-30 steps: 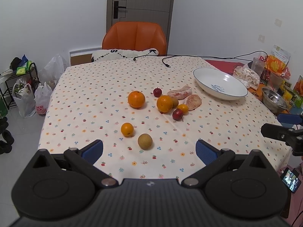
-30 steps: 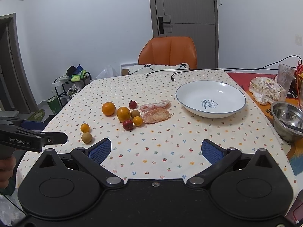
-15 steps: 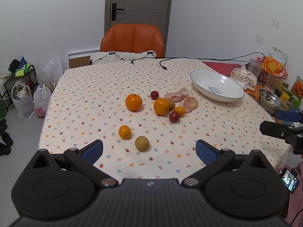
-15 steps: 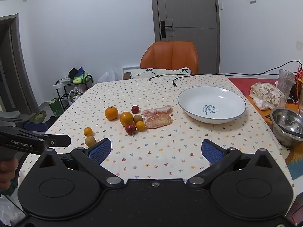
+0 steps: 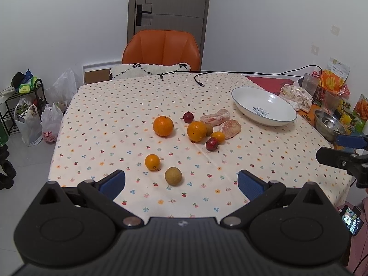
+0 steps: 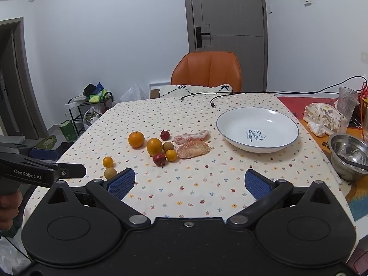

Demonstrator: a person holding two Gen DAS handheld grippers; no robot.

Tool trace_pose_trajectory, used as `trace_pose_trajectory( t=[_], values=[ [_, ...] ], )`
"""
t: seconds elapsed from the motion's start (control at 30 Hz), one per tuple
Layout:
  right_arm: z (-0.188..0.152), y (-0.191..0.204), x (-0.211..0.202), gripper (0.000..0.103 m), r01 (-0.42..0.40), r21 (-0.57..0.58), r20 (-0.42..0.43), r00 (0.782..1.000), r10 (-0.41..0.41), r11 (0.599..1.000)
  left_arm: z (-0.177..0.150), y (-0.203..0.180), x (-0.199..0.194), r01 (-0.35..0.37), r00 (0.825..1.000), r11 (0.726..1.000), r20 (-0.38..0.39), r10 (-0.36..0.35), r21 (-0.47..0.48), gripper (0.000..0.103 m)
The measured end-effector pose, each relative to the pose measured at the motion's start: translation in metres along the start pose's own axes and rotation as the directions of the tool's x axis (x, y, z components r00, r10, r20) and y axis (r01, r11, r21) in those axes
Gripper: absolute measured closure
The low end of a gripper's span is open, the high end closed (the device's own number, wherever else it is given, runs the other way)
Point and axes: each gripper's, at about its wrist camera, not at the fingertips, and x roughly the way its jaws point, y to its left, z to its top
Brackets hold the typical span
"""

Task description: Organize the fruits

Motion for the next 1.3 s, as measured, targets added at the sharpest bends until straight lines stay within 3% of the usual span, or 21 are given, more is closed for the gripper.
trace_pose_trajectory(
  t=[0.6, 1.3],
  values=[
    [-0.001, -0.001, 0.006, 0.0, -0.011, 0.017, 0.009, 1.0, 0.011, 1.0, 0.005, 0.006, 0.009, 0.006, 1.0, 1.0, -0.001, -0.006, 0.008, 0.0],
    [-0.004, -0.013, 0.062, 0.0, -0.054, 0.091, -0.006, 0.998, 0.055, 0.994, 0.003, 0.026, 0.064, 0.039, 0.999, 0.998, -0.003, -0.04, -0.045, 0.003]
  ],
)
